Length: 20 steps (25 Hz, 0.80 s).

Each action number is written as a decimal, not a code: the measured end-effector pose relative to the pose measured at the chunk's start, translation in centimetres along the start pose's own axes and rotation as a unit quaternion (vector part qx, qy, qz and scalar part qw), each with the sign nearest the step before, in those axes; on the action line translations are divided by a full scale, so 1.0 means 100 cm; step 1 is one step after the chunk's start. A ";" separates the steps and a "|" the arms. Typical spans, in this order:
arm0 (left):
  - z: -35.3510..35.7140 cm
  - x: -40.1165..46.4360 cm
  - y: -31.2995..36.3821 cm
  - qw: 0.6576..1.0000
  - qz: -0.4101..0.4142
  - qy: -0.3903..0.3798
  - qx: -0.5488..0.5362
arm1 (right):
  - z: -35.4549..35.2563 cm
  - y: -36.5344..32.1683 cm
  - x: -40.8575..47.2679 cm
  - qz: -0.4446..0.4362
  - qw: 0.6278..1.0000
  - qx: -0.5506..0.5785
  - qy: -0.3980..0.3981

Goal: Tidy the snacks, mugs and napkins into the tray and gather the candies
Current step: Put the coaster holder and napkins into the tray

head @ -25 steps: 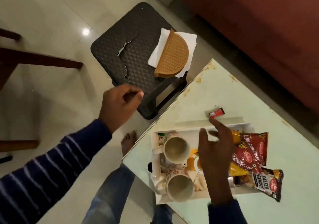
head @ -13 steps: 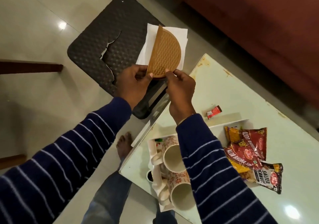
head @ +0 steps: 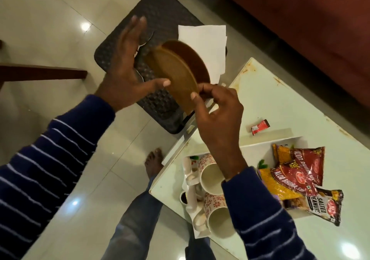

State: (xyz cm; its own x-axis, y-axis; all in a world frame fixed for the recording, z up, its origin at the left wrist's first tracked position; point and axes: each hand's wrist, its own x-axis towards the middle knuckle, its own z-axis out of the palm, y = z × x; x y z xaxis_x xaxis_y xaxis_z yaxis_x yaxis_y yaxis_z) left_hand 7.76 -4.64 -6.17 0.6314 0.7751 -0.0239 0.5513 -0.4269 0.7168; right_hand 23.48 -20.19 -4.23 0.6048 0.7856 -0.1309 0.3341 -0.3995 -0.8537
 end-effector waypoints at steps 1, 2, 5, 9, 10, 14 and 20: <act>-0.011 0.002 0.002 0.997 0.059 -0.034 0.045 | -0.007 0.001 -0.016 -0.035 0.999 -0.018 -0.001; -0.018 0.002 0.007 0.988 0.107 -0.078 0.076 | -0.015 0.003 -0.032 -0.064 0.997 -0.034 0.004; -0.013 -0.008 0.038 0.966 0.166 -0.177 0.086 | -0.036 0.015 -0.083 -0.091 0.990 -0.089 0.056; 0.047 -0.030 0.091 0.942 0.205 -0.266 0.017 | -0.084 0.046 -0.145 -0.049 0.983 -0.124 0.124; 0.067 -0.036 0.103 0.937 0.207 -0.280 0.004 | -0.097 0.056 -0.158 -0.035 0.985 -0.123 0.119; 0.142 -0.065 0.139 0.926 0.151 -0.344 -0.027 | -0.136 0.103 -0.200 0.003 0.977 -0.168 0.133; 0.203 -0.085 0.156 0.913 0.148 -0.376 0.054 | -0.134 0.149 -0.220 0.169 0.977 -0.064 0.117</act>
State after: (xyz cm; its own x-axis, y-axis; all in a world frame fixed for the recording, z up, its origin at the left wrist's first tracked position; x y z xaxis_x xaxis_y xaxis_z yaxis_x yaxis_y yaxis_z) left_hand 22.06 -27.32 -8.92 0.9351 0.0957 -0.3413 0.3203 -0.6405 0.6980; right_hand 24.86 -49.76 -7.32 0.8398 0.4755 -0.2620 0.1656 -0.6839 -0.7105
